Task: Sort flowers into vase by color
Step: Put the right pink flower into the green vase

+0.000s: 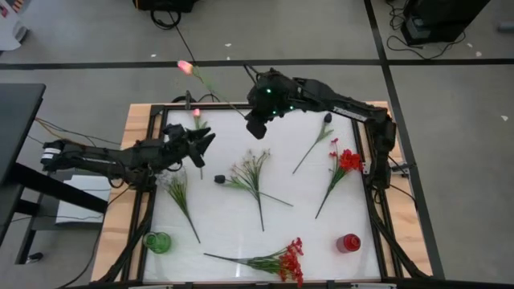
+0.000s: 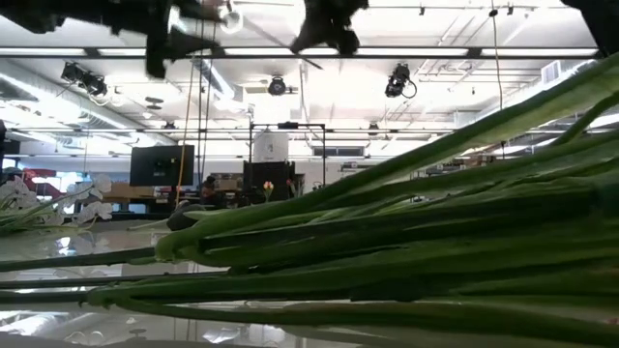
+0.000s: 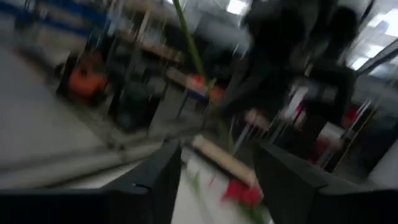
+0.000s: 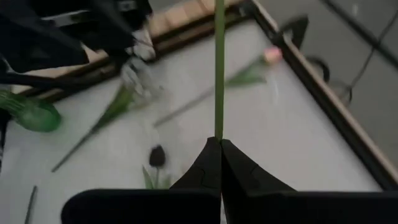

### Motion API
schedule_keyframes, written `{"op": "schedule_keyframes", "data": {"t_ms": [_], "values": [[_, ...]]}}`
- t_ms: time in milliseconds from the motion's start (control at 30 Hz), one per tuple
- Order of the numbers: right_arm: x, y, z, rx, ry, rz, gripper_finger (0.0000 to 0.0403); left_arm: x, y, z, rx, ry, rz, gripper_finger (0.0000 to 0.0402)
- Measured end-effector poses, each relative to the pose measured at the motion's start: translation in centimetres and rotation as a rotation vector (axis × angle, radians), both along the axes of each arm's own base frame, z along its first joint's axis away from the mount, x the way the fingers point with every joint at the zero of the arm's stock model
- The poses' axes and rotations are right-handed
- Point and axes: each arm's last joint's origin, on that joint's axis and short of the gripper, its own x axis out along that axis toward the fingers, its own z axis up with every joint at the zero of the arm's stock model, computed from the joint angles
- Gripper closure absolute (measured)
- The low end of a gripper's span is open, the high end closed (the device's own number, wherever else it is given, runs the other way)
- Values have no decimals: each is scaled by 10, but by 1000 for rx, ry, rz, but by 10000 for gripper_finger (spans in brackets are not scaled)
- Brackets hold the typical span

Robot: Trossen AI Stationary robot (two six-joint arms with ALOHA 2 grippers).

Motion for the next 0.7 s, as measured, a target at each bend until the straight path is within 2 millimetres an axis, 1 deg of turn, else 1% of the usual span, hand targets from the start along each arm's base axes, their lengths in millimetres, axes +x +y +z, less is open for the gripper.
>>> {"op": "schedule_keyframes", "data": {"t_ms": [133,233,333,400,500,600,700], "values": [[4,26,14,-90,-79,31,401,-1,1,15,62,-145,35,163],[8,40,19,-139,-117,43,401,-4,1,24,84,-231,18,155],[16,52,16,-175,-137,60,401,-5,0,26,122,-229,14,156],[21,61,13,-201,-131,80,401,-5,2,25,118,-227,27,156],[27,72,8,-226,-126,92,401,-7,3,28,110,-275,26,156],[30,79,3,-236,-136,92,401,-8,2,31,163,-276,27,157],[31,80,-2,-233,-118,98,401,-10,3,33,191,-274,42,164]]}}
